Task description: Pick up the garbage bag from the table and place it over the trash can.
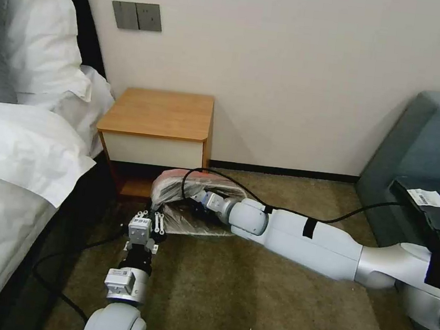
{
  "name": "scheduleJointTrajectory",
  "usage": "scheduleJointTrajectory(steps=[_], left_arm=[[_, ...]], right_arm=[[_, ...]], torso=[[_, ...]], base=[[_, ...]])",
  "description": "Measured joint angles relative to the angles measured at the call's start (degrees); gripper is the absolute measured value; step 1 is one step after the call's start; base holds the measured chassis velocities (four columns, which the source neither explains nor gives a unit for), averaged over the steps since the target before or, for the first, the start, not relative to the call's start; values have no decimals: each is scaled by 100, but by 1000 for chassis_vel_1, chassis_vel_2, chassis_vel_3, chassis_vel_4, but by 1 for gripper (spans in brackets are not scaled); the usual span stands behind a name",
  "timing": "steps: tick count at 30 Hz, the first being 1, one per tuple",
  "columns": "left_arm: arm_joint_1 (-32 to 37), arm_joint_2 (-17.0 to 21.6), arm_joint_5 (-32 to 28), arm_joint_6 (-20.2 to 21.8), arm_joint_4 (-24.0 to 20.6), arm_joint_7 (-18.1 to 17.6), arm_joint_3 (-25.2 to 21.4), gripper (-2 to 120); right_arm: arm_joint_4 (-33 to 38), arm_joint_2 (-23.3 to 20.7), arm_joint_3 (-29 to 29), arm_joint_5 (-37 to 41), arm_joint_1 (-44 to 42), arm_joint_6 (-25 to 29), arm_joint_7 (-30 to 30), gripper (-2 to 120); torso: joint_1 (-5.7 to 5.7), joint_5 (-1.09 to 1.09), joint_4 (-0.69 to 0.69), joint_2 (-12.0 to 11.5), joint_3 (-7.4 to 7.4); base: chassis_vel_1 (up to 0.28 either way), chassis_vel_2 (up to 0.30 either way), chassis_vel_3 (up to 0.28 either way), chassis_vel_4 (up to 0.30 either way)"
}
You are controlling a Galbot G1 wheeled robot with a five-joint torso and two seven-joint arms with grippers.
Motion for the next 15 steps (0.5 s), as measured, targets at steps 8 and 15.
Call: scheduleJointTrajectory(steps=[8, 15], left_arm=[[-323, 4, -197, 87, 385, -33, -69, 12], [-547, 42, -499, 211, 594, -105, -105, 12]], right_arm=[[1004, -257, 335, 130, -209, -92, 210, 0], [1567, -551, 730, 234, -528, -284, 272, 0]], torso=[[0, 0, 0, 0, 0], [0, 0, 1, 0, 0]], base=[[0, 0, 0, 0], [0, 0, 0, 0]])
